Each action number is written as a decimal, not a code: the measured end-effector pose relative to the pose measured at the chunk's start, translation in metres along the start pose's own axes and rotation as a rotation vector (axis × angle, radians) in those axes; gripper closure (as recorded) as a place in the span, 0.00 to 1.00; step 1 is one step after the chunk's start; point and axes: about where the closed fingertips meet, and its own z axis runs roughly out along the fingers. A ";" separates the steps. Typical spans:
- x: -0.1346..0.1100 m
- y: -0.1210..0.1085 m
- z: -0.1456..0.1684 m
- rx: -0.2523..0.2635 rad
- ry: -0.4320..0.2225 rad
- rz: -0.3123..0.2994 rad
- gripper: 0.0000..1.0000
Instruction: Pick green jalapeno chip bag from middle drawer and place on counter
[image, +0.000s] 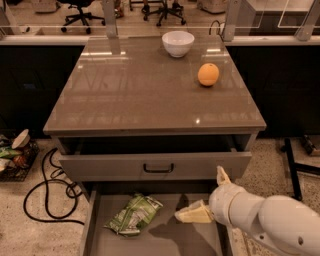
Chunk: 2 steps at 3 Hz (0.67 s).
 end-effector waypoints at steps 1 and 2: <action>0.022 -0.005 0.014 0.062 -0.084 -0.032 0.00; 0.056 0.001 0.042 0.039 -0.135 0.016 0.00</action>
Offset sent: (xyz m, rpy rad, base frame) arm 0.0034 0.0015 -0.1608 0.2731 -0.0503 -0.0317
